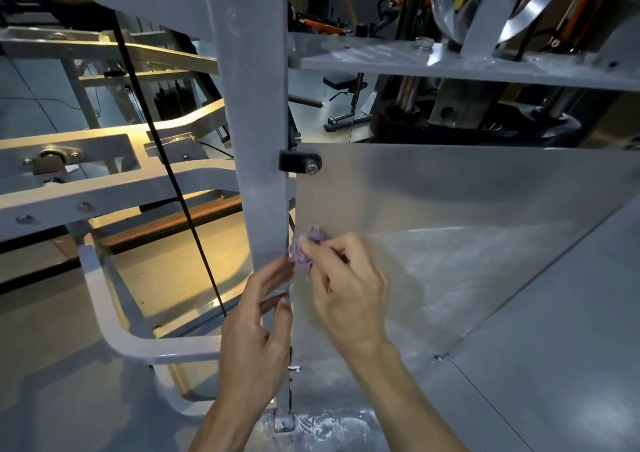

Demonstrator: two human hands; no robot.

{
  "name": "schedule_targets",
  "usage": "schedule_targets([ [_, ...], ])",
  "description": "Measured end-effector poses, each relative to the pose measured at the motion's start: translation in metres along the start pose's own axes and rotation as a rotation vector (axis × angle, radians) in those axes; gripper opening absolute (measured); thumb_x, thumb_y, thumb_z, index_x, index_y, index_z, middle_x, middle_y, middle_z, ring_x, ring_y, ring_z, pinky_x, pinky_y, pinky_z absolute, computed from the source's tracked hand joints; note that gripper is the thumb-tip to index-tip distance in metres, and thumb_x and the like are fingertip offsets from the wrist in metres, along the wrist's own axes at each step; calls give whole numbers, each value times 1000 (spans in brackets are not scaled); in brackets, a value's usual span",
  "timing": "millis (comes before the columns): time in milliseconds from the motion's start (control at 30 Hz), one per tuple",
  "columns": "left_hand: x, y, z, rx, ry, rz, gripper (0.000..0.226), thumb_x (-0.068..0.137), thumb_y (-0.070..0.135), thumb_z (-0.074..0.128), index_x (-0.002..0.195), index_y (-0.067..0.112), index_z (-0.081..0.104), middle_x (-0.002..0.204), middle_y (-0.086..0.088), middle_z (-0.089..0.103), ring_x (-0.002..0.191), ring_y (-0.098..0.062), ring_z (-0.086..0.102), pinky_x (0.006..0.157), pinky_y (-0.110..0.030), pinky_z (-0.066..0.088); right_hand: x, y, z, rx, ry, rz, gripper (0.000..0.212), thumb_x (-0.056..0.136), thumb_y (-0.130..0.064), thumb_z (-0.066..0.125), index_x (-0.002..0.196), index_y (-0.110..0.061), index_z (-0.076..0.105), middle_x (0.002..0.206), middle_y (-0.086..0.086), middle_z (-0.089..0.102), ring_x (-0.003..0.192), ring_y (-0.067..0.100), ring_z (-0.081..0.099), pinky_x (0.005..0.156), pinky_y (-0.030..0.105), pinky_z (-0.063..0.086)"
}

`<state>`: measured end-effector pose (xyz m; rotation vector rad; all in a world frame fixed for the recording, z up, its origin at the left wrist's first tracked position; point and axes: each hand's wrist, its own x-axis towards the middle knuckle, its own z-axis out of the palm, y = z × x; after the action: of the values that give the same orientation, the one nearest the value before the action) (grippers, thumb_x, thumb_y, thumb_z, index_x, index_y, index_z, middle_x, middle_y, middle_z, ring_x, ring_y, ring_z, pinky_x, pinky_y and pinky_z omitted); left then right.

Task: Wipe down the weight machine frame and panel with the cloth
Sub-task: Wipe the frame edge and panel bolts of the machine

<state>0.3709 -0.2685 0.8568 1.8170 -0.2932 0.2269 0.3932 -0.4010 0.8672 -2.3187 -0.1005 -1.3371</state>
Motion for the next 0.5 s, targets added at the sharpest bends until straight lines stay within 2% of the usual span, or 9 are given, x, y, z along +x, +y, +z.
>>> schedule_targets([
  [133, -1, -5, 0, 0, -14, -34, 56, 97, -5, 57, 134, 37, 56, 130, 28, 64, 125, 3, 58, 104, -27, 49, -40, 14, 13, 39, -187, 75, 18, 90, -19, 60, 101, -24, 73, 90, -2, 56, 70, 22, 63, 47, 35, 53],
  [300, -2, -3, 1, 32, -8, -19, 61, 96, -6, 55, 131, 44, 54, 127, 32, 62, 123, 3, 58, 101, -25, 48, -6, -2, -1, 138, -49, 102, 24, 89, -5, 63, 107, -14, 75, 94, 3, 62, 76, 23, 66, 62, 36, 57],
  [400, 0, -1, 3, 37, -18, -9, 59, 97, -6, 56, 133, 41, 54, 127, 32, 61, 124, 3, 58, 100, -23, 47, 2, -7, 2, 121, -45, 82, 25, 87, -5, 61, 105, -16, 74, 91, 4, 60, 76, 24, 65, 60, 37, 56],
  [500, 0, -1, 4, 50, -29, -10, 54, 98, -2, 56, 135, 38, 55, 130, 31, 61, 124, 4, 57, 100, -22, 47, -8, 3, -7, 114, -67, 92, 22, 87, -9, 62, 103, -16, 75, 92, 1, 59, 75, 16, 61, 61, 33, 54],
])
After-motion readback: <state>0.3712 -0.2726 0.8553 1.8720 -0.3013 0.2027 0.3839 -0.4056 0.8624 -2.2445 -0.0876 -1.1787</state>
